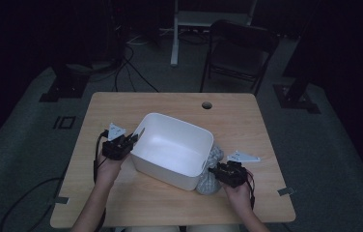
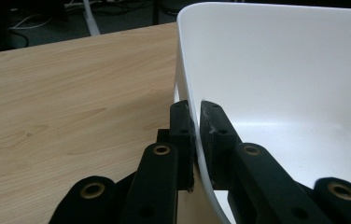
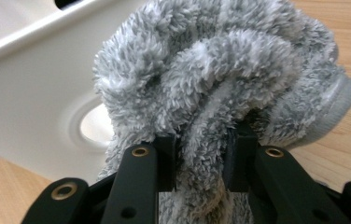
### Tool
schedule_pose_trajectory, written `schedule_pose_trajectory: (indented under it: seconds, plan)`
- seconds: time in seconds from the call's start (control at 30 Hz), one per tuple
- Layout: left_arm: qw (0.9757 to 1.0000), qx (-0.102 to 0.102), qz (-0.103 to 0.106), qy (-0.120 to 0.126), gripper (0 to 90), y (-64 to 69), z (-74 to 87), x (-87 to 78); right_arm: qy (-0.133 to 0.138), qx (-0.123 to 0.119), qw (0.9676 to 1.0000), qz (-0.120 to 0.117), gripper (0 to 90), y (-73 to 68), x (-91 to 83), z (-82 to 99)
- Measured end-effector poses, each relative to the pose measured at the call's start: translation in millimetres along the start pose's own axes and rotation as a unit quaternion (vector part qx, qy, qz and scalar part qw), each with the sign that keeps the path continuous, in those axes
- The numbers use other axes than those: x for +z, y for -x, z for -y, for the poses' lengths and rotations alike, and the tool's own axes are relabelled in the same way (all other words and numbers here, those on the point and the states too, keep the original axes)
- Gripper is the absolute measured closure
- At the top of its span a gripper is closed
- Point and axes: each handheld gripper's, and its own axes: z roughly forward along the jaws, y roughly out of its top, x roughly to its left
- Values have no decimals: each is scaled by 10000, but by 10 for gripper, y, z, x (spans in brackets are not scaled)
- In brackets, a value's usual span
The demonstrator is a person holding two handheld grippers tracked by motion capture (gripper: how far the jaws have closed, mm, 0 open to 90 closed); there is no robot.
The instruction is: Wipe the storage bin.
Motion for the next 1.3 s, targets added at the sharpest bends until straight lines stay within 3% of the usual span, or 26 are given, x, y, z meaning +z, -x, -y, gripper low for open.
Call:
schedule_pose_trajectory:
  seconds: [0.07,0.1,0.2,0.27,0.33,0.53,0.57,0.6,0.7,0.8,0.9,1.0,1.3]
  plan:
    - [10000,25,-3,-9,842,3,-2,0,-132,-33,9997,218,710,1,43,24]
    - [10000,23,-5,-10,842,2,-3,1,-328,-52,9989,320,711,6,100,53]
    - [10000,13,-9,-5,839,-5,-4,4,-618,286,9976,145,710,137,258,188]
    - [10000,-5,-28,-2,835,-6,-3,4,-650,441,9969,36,709,188,286,213]
    - [10000,-33,-70,2,836,0,-3,5,-705,431,9966,55,709,181,263,180]
    - [10000,-51,-70,9,837,-1,-2,6,-430,247,9985,-236,707,73,-41,79]
    - [10000,-28,-68,-5,836,-1,-5,6,-320,34,9991,-281,706,-5,-226,42]
    - [10000,-28,-75,-8,837,1,-6,6,-253,-30,9993,-285,706,-41,-317,35]
    - [10000,-46,-83,-15,837,3,-6,4,-15,-146,9987,-482,706,-154,-533,0]
    - [10000,-49,-85,-20,836,3,-6,5,336,-105,9966,-749,704,-264,-629,-63]
    - [9999,-75,-97,26,837,8,6,0,474,-178,9945,-918,701,-376,-577,-87]
    - [9999,-79,-53,54,836,4,14,-5,236,-372,9966,-696,701,-444,-424,-54]
    - [10000,26,-76,7,834,16,11,-13,-264,-59,9981,-555,703,-283,-140,121]
